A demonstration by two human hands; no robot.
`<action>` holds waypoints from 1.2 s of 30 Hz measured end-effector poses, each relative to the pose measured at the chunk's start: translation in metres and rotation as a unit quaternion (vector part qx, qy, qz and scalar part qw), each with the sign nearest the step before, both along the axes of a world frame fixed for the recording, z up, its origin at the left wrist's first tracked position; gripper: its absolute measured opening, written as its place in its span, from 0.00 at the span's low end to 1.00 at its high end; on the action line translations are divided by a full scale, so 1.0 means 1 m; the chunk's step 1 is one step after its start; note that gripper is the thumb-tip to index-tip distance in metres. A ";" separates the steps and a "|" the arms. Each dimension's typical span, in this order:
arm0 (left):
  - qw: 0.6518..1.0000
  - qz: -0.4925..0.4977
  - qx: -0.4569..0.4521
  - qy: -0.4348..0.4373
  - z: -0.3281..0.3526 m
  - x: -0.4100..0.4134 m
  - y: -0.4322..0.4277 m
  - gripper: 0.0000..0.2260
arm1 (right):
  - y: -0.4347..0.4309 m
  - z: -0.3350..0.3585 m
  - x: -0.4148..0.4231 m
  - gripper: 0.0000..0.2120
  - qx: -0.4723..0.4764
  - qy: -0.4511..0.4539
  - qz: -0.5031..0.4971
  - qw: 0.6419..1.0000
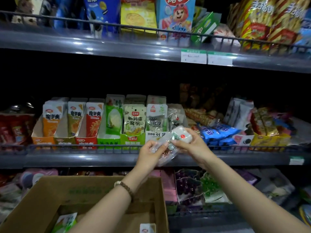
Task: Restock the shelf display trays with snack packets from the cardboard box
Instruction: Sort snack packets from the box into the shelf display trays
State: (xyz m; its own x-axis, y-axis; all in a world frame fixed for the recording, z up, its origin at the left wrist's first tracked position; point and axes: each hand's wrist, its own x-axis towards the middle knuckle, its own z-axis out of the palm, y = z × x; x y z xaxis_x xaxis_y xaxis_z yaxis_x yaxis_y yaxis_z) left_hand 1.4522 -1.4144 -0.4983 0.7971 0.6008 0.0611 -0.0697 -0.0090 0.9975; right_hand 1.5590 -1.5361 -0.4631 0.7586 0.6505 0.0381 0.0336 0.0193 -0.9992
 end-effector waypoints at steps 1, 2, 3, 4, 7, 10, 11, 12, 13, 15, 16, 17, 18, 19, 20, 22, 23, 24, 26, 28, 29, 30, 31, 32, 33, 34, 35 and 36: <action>0.999 -0.019 0.027 0.015 0.006 0.008 0.000 0.14 | -0.004 0.011 0.013 0.24 -0.006 -0.031 -0.004 1.000; 0.997 -0.032 0.067 0.025 0.012 0.015 0.003 0.14 | -0.008 0.022 0.027 0.23 -0.010 -0.063 -0.013 0.998; 0.992 -0.038 0.114 0.026 0.015 0.022 0.007 0.15 | -0.011 0.034 0.040 0.22 -0.014 -0.095 -0.023 0.995; 0.985 -0.034 0.167 0.023 0.017 0.027 0.012 0.17 | -0.013 0.047 0.053 0.22 -0.014 -0.119 -0.034 0.992; 0.941 -0.013 0.334 0.046 0.020 0.040 0.031 0.23 | -0.008 0.075 0.092 0.16 -0.005 -0.159 -0.067 0.985; 0.870 -0.029 0.481 0.106 0.020 0.057 0.044 0.26 | 0.014 0.083 0.126 0.22 -0.045 -0.237 -0.088 0.967; 0.847 -0.041 0.516 0.123 0.020 0.061 0.046 0.26 | 0.022 0.083 0.134 0.24 -0.068 -0.253 -0.079 0.962; 0.831 -0.052 0.537 0.136 0.019 0.066 0.046 0.26 | 0.029 0.081 0.140 0.25 -0.098 -0.268 -0.062 0.956; 0.823 -0.058 0.546 0.144 0.018 0.070 0.047 0.25 | 0.037 0.078 0.144 0.26 -0.132 -0.287 -0.036 0.948; 0.818 -0.052 0.554 0.145 0.014 0.077 0.049 0.23 | 0.053 0.066 0.154 0.30 -0.209 -0.339 0.013 0.917; 0.817 -0.044 0.557 0.139 0.012 0.079 0.051 0.22 | 0.061 0.058 0.157 0.32 -0.241 -0.366 0.035 0.898; 0.816 -0.035 0.561 0.133 0.009 0.081 0.052 0.22 | 0.068 0.050 0.160 0.34 -0.261 -0.381 0.055 0.885; 0.816 -0.027 0.563 0.127 0.007 0.082 0.054 0.21 | 0.073 0.043 0.161 0.34 -0.270 -0.383 0.071 0.881; 0.816 -0.020 0.565 0.120 0.004 0.083 0.055 0.20 | 0.077 0.036 0.162 0.35 -0.273 -0.376 0.083 0.882; 0.817 -0.014 0.565 0.114 0.002 0.084 0.056 0.20 | 0.080 0.029 0.164 0.35 -0.272 -0.378 0.092 0.880; 0.818 -0.003 0.566 0.105 -0.002 0.085 0.057 0.20 | 0.083 0.019 0.167 0.37 -0.286 -0.429 0.087 0.852; 0.817 0.000 0.567 0.102 -0.004 0.086 0.057 0.20 | 0.083 0.015 0.170 0.37 -0.303 -0.470 0.073 0.826; 0.816 0.002 0.569 0.100 -0.005 0.086 0.058 0.20 | 0.083 0.012 0.172 0.38 -0.325 -0.514 0.056 0.792; 0.814 0.004 0.572 0.097 -0.007 0.087 0.058 0.21 | 0.082 0.009 0.175 0.39 -0.353 -0.571 0.044 0.740; 0.814 0.003 0.573 0.093 -0.007 0.088 0.057 0.22 | 0.082 0.005 0.175 0.40 -0.359 -0.577 0.066 0.731; 0.814 0.005 0.575 0.089 -0.007 0.088 0.057 0.21 | 0.082 0.004 0.176 0.40 -0.359 -0.570 0.076 0.735; 0.813 0.008 0.575 0.085 -0.008 0.088 0.058 0.21 | 0.083 0.004 0.176 0.41 -0.361 -0.563 0.081 0.739; 0.813 0.009 0.576 0.083 -0.008 0.088 0.058 0.20 | 0.082 0.004 0.175 0.41 -0.364 -0.561 0.084 0.739; 0.813 0.009 0.576 0.083 -0.008 0.088 0.058 0.20 | 0.082 0.005 0.174 0.41 -0.367 -0.560 0.086 0.738; 0.812 0.009 0.577 0.086 -0.007 0.087 0.057 0.20 | 0.081 0.006 0.172 0.41 -0.367 -0.563 0.087 0.736; 0.812 0.007 0.576 0.090 -0.006 0.087 0.056 0.20 | 0.079 0.008 0.169 0.42 -0.368 -0.561 0.085 0.737; 0.813 0.005 0.574 0.095 -0.005 0.086 0.055 0.21 | 0.077 0.009 0.166 0.42 -0.368 -0.556 0.083 0.741; 0.815 0.003 0.572 0.098 -0.003 0.085 0.054 0.21 | 0.075 0.011 0.162 0.41 -0.368 -0.547 0.080 0.748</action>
